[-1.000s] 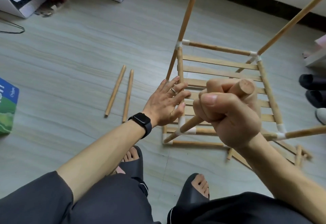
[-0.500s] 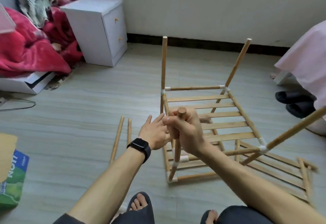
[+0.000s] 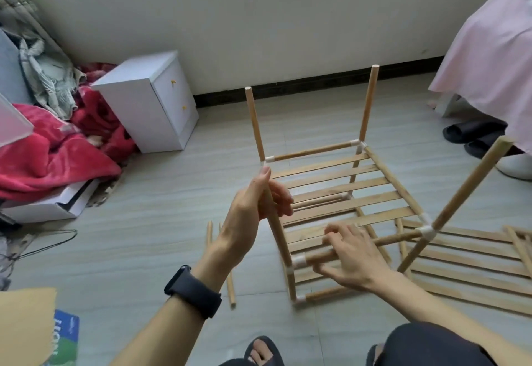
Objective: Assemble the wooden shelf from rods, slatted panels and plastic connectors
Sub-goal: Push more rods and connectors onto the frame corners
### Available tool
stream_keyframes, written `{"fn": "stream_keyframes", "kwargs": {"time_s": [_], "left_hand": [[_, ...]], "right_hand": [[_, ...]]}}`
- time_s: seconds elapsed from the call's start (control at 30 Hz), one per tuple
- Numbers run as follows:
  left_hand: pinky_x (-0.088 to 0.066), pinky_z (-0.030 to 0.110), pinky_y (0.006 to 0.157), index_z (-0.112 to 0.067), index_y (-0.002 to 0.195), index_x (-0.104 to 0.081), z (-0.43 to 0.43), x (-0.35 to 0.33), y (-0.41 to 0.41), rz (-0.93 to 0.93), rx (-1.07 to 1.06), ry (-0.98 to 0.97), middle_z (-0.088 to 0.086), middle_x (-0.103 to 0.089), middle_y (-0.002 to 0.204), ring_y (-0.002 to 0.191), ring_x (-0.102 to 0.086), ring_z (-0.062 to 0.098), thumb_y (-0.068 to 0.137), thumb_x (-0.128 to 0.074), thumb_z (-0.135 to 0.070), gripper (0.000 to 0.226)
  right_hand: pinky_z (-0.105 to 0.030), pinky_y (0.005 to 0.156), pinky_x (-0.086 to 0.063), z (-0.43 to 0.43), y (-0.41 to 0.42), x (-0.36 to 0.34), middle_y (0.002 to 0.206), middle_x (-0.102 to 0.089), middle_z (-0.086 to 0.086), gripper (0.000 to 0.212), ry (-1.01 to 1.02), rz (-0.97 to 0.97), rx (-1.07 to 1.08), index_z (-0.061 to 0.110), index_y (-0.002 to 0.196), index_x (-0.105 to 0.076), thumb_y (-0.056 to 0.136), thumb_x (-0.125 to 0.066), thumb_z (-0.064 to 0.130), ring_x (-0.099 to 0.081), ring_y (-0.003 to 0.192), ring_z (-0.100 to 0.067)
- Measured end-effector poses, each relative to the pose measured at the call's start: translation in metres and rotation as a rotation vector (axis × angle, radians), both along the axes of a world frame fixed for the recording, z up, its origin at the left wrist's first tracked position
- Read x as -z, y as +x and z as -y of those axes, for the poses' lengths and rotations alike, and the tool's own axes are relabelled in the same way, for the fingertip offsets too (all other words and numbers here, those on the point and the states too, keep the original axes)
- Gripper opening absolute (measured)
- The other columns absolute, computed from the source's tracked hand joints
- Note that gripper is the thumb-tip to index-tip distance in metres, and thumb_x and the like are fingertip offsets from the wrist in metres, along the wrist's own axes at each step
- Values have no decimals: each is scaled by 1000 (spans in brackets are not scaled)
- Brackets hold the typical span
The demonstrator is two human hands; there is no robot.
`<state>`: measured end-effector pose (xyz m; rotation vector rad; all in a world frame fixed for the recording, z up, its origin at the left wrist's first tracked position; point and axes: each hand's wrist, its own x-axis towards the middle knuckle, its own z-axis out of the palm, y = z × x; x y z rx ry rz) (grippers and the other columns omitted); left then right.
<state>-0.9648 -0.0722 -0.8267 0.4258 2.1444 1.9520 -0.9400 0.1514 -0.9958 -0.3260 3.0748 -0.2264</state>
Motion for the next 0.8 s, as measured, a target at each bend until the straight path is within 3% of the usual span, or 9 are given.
{"fn": "stream_keyframes", "kwargs": {"time_s": [0.07, 0.13, 0.2, 0.3, 0.37, 0.53, 0.7, 0.8], "left_hand": [[-38, 29, 55, -19, 51, -50, -17, 3, 7, 14, -50, 100, 2, -45, 51, 51, -43, 19, 94, -36, -48, 54], [-21, 34, 50, -24, 46, -38, -29, 5, 8, 27, -125, 178, -5, -30, 47, 48, -25, 15, 89, -38, -40, 46], [-17, 36, 51, -25, 45, -35, -34, 9, 6, 8, -149, 198, -6, -28, 46, 46, -22, 14, 86, -39, -39, 44], [-22, 28, 47, -29, 42, -37, -36, 14, 2, -38, -124, 203, -9, -29, 44, 43, -24, 11, 78, -43, -50, 41], [-24, 24, 46, -30, 41, -38, -38, 16, 1, -52, -102, 200, -10, -29, 43, 41, -24, 10, 75, -42, -53, 42], [-24, 22, 45, -30, 39, -38, -41, 17, -3, -72, -87, 199, -11, -29, 42, 39, -23, 10, 75, -41, -54, 43], [-23, 22, 44, -30, 39, -39, -40, 21, -3, -87, -85, 245, -13, -30, 42, 39, -23, 8, 76, -42, -52, 44], [-24, 22, 44, -30, 39, -40, -37, 24, 3, -97, -137, 276, -13, -31, 42, 39, -25, 7, 76, -42, -53, 44]], "right_hand": [[-38, 91, -43, -4, -1, 12, 132, -45, 3, 60, 36, -107, -16, 30, 106, -60, 82, -41, 82, -45, 119, -20], [-38, 74, -45, -1, -3, 21, 117, -52, -1, 52, 70, -277, -88, 27, 90, -61, 85, -46, 77, -52, 102, -23], [-34, 60, -43, 0, -6, 27, 98, -57, -2, 47, 60, -400, -178, 22, 83, -58, 89, -52, 68, -55, 81, -23], [-29, 43, -37, -2, -15, 27, 71, -60, 5, 49, 52, -343, -242, 23, 78, -52, 96, -39, 66, -54, 54, -19], [-27, 42, -31, -1, -21, 25, 67, -63, 5, 46, 79, -239, -207, 25, 78, -49, 98, -35, 64, -58, 51, -19], [-28, 48, -39, 11, -29, 19, 68, -66, 3, 30, 118, -83, -73, 26, 69, -43, 95, -43, 40, -54, 52, -21], [-28, 49, -32, 12, -33, 15, 61, -55, 6, 25, 168, -21, -57, 24, 70, -54, 90, -47, 38, -43, 48, -16], [-26, 46, -28, 12, -34, 12, 58, -51, 8, 28, 188, -8, -72, 24, 66, -52, 91, -47, 37, -39, 46, -10]]}}
